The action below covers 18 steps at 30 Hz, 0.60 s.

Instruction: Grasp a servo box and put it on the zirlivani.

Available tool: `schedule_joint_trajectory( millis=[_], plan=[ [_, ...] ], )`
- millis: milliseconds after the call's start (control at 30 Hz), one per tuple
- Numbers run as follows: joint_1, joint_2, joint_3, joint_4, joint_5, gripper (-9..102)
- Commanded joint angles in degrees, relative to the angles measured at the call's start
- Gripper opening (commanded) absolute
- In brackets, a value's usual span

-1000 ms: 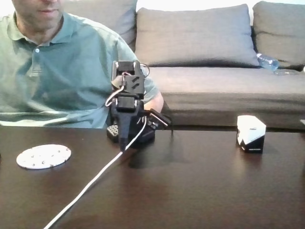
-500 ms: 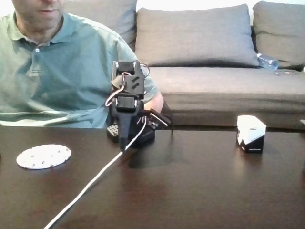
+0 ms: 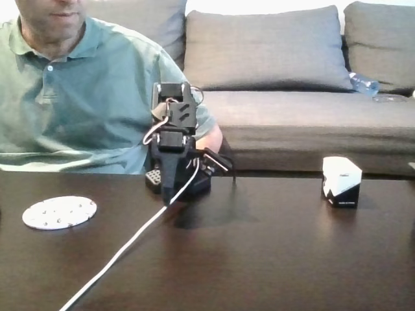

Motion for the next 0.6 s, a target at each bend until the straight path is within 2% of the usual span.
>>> schedule_joint_trajectory(
  millis=[0, 433, 567],
  plan=[
    [-0.3, -0.4, -2.3, 0.8, -0.3, 0],
    [-0.4, -0.5, -3.7, 0.3, -1.3, 1],
    [-1.1, -0.7, -15.0, 1.8, -4.0, 22]
  ],
)
